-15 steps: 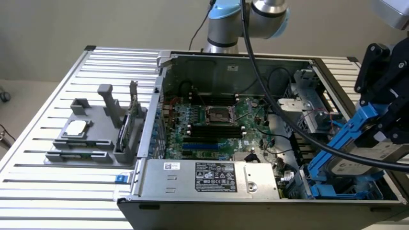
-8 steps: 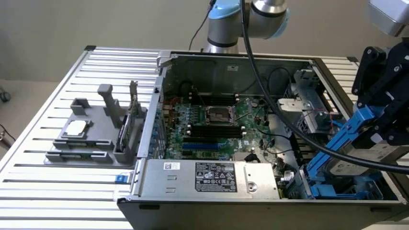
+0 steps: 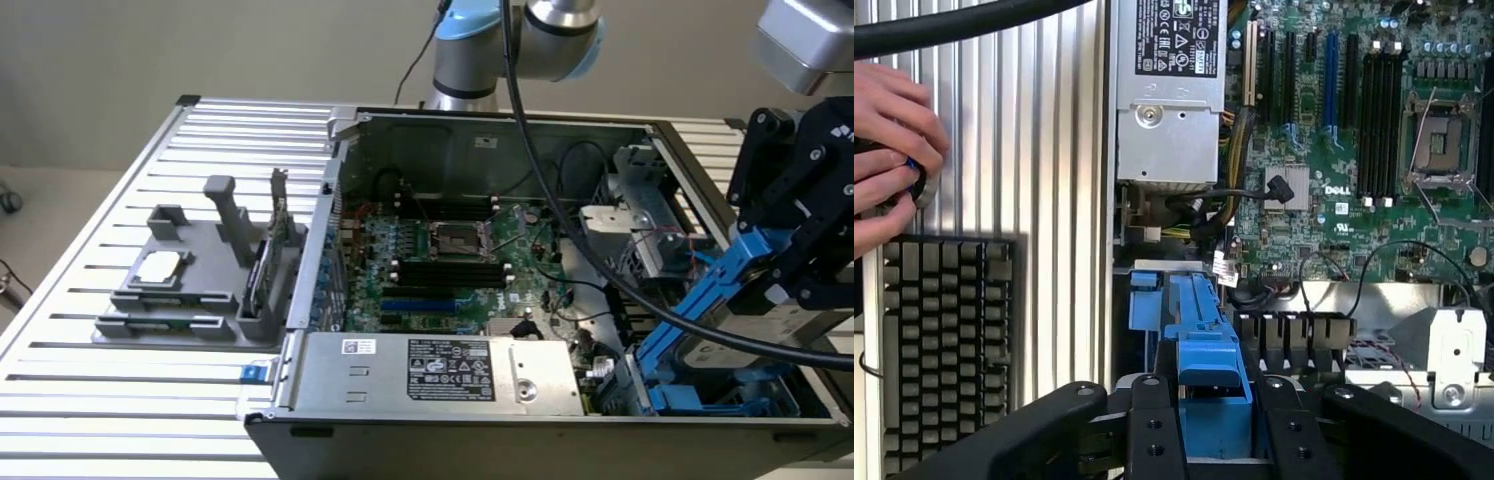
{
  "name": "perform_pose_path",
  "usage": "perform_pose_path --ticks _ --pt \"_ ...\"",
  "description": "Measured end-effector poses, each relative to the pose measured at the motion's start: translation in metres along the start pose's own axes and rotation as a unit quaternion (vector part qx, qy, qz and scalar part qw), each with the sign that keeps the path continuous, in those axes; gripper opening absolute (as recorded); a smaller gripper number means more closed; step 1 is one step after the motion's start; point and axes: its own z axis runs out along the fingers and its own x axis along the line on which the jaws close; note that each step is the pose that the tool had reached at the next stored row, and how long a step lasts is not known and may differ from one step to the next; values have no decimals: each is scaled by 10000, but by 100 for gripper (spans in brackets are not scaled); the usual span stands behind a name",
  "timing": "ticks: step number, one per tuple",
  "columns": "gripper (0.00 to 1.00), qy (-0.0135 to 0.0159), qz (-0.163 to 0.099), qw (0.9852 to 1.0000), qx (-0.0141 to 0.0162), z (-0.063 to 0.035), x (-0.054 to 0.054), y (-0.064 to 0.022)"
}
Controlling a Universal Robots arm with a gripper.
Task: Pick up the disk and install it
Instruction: 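Pick up the disk, then insert the disk into the insertion slot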
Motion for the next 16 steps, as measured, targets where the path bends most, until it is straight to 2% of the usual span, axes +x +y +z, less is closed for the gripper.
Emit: perform_pose_path --ticks 16 --pt "33 -1 -9 10000 5 130 -6 -4"
